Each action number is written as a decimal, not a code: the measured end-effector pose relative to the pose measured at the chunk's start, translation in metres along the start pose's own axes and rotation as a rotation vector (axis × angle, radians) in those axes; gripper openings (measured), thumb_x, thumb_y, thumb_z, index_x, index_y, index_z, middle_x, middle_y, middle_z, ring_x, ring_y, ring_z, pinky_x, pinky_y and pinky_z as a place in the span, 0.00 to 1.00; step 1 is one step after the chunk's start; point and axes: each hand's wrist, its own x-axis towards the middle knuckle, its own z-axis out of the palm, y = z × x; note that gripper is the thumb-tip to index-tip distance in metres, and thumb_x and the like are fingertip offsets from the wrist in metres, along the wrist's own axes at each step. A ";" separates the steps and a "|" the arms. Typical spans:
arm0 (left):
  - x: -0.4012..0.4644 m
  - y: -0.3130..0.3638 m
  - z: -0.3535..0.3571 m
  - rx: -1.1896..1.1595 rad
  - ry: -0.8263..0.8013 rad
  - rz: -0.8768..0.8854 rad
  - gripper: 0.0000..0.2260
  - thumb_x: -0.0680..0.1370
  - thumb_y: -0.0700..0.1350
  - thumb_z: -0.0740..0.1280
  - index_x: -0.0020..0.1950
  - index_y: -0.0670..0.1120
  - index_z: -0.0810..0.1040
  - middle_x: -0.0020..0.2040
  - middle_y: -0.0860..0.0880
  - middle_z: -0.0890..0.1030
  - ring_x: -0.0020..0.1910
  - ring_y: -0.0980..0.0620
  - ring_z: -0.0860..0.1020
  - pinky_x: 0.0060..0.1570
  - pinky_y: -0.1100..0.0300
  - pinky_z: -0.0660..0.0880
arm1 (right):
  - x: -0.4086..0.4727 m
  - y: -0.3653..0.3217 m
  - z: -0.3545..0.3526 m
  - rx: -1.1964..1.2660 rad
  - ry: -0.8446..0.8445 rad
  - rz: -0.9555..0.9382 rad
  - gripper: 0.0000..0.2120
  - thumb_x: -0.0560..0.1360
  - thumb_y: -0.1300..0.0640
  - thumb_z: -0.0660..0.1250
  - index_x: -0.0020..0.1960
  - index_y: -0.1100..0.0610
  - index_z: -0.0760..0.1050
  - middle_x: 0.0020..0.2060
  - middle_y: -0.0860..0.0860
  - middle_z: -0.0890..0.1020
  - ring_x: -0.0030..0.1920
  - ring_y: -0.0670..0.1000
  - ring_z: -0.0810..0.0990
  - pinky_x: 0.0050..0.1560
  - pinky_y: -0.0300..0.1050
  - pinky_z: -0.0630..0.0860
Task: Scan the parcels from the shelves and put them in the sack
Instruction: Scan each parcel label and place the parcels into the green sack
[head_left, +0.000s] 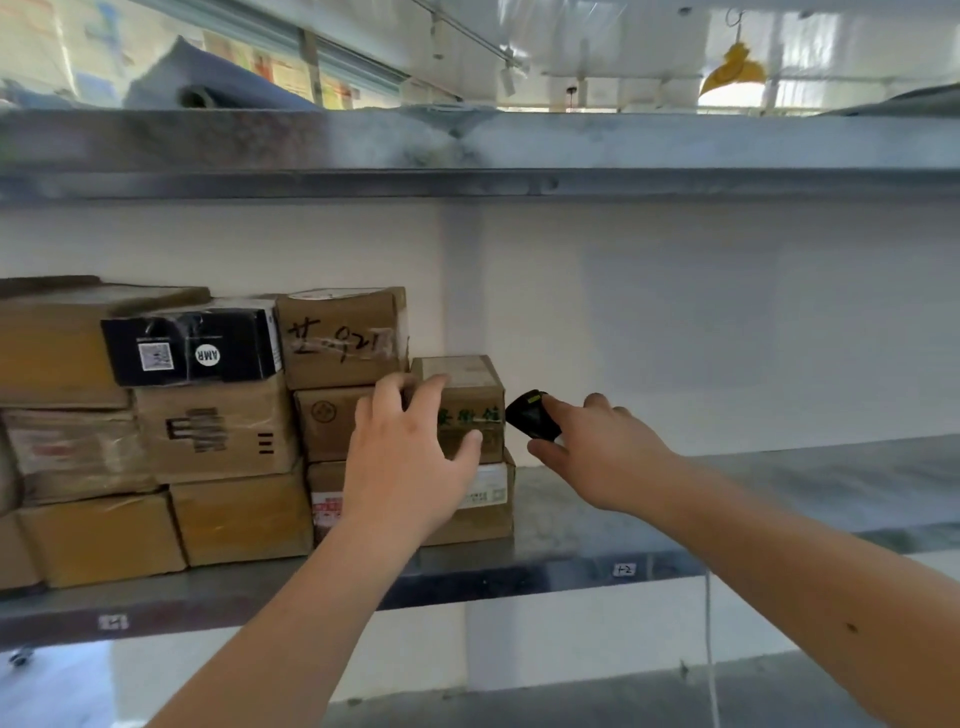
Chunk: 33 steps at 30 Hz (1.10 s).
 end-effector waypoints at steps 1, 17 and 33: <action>-0.002 0.001 0.001 -0.026 0.001 -0.005 0.29 0.78 0.64 0.67 0.77 0.57 0.66 0.74 0.48 0.65 0.70 0.47 0.64 0.68 0.47 0.72 | 0.000 0.000 0.000 0.000 0.001 -0.006 0.27 0.82 0.36 0.58 0.76 0.48 0.64 0.48 0.53 0.69 0.46 0.58 0.72 0.52 0.56 0.78; -0.010 0.068 0.015 -0.449 0.019 -0.080 0.20 0.76 0.56 0.74 0.67 0.63 0.74 0.67 0.56 0.64 0.70 0.53 0.60 0.64 0.58 0.63 | -0.028 0.052 -0.012 0.122 0.043 0.039 0.19 0.82 0.38 0.58 0.69 0.46 0.68 0.45 0.51 0.70 0.43 0.58 0.75 0.46 0.51 0.75; -0.052 0.175 0.118 -0.732 -0.142 -0.220 0.08 0.77 0.50 0.74 0.50 0.62 0.78 0.56 0.62 0.70 0.55 0.59 0.74 0.44 0.70 0.72 | -0.116 0.191 -0.022 0.138 -0.094 0.230 0.14 0.82 0.42 0.62 0.63 0.48 0.75 0.44 0.50 0.79 0.37 0.49 0.77 0.30 0.44 0.66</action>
